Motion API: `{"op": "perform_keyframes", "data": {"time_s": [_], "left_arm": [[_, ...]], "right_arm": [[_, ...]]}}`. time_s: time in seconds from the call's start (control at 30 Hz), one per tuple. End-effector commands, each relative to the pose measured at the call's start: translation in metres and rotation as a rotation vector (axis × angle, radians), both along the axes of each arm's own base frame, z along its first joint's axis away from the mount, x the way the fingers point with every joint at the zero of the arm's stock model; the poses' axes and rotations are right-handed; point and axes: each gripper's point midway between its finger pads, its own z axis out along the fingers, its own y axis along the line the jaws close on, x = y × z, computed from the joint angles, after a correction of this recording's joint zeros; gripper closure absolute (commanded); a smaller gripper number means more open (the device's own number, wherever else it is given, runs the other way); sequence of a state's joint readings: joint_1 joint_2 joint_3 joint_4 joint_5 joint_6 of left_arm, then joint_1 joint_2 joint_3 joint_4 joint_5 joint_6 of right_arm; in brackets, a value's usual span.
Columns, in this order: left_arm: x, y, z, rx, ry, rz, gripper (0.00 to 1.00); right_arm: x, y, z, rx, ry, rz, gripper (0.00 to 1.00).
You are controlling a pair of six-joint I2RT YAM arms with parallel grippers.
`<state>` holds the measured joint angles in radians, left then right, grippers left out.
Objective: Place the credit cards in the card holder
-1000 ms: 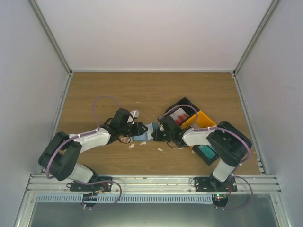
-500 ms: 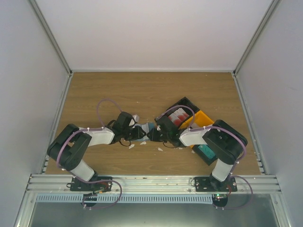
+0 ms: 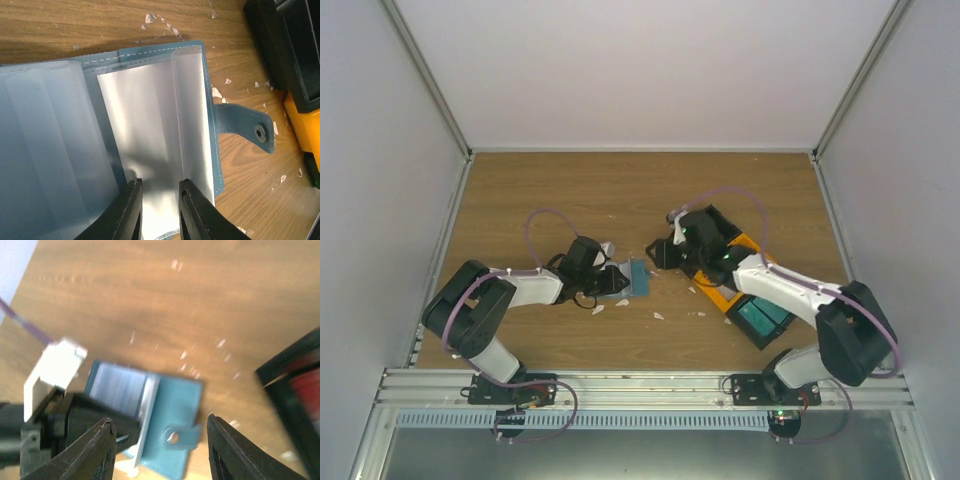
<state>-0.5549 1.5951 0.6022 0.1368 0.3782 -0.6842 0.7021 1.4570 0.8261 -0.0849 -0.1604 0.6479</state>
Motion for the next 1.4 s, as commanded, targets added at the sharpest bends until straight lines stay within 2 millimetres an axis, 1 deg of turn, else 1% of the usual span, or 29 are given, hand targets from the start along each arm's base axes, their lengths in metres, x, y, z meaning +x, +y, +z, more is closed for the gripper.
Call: {"op": "perform_keyframes", "data": {"time_s": [0.0, 0.07, 0.1, 0.13, 0.2, 0.27, 0.3, 0.37, 0.43, 0.53, 0.6, 0.67, 0.77, 0.87, 0.93, 1.0, 1.23, 1.37], "left_arm": [[0.006, -0.012, 0.017, -0.034, -0.062, -0.058, 0.76], [0.006, -0.016, 0.017, -0.041, -0.054, -0.085, 0.82], [0.006, -0.019, 0.018, -0.046, -0.052, -0.099, 0.83], [0.006, -0.021, 0.016, -0.046, -0.043, -0.109, 0.84], [0.008, -0.023, 0.014, -0.042, -0.037, -0.117, 0.85], [0.01, -0.023, 0.012, -0.028, -0.035, -0.121, 0.86], [0.01, -0.023, 0.009, -0.019, -0.025, -0.124, 0.86], [0.009, -0.021, 0.004, 0.0, -0.007, -0.126, 0.86], [0.007, -0.019, -0.002, 0.016, 0.01, -0.124, 0.86], [0.003, -0.015, -0.013, 0.042, 0.03, -0.125, 0.86], [0.001, -0.013, -0.018, 0.053, 0.04, -0.127, 0.86], [0.0, -0.012, -0.021, 0.058, 0.049, -0.126, 0.86], [0.001, -0.011, -0.022, 0.065, 0.052, -0.119, 0.86], [0.002, -0.01, -0.024, 0.072, 0.054, -0.115, 0.86], [0.002, -0.01, -0.024, 0.073, 0.057, -0.114, 0.86], [0.002, -0.011, -0.024, 0.069, 0.056, -0.119, 0.86], [0.004, -0.013, -0.018, 0.054, 0.033, -0.123, 0.86], [0.004, -0.012, -0.019, 0.056, 0.036, -0.125, 0.86]], "right_arm": [[0.019, -0.051, 0.02, -0.206, -0.069, 0.033, 0.5], [0.028, -0.069, 0.019, -0.247, -0.05, 0.036, 0.54], [0.03, -0.074, 0.019, -0.255, -0.042, 0.046, 0.55], [0.032, -0.079, 0.015, -0.274, -0.025, 0.053, 0.56], [0.037, -0.084, 0.009, -0.308, -0.002, 0.081, 0.59], [0.046, -0.086, 0.007, -0.35, 0.007, 0.112, 0.62], [0.048, -0.089, 0.0, -0.381, 0.025, 0.126, 0.63], [0.059, -0.092, -0.006, -0.428, 0.035, 0.135, 0.67], [0.067, -0.098, -0.016, -0.47, 0.06, 0.14, 0.7], [0.074, -0.109, -0.03, -0.529, 0.095, 0.136, 0.73], [0.075, -0.113, -0.038, -0.548, 0.113, 0.144, 0.74], [0.074, -0.116, -0.045, -0.563, 0.133, 0.155, 0.71], [0.072, -0.114, -0.06, -0.569, 0.165, 0.18, 0.6], [0.073, -0.113, -0.073, -0.574, 0.189, 0.193, 0.55], [0.075, -0.111, -0.078, -0.576, 0.192, 0.207, 0.53], [0.076, -0.109, -0.082, -0.574, 0.185, 0.227, 0.48], [0.079, -0.108, -0.097, -0.599, 0.206, 0.269, 0.46], [0.078, -0.106, -0.098, -0.584, 0.213, 0.278, 0.47]]}}
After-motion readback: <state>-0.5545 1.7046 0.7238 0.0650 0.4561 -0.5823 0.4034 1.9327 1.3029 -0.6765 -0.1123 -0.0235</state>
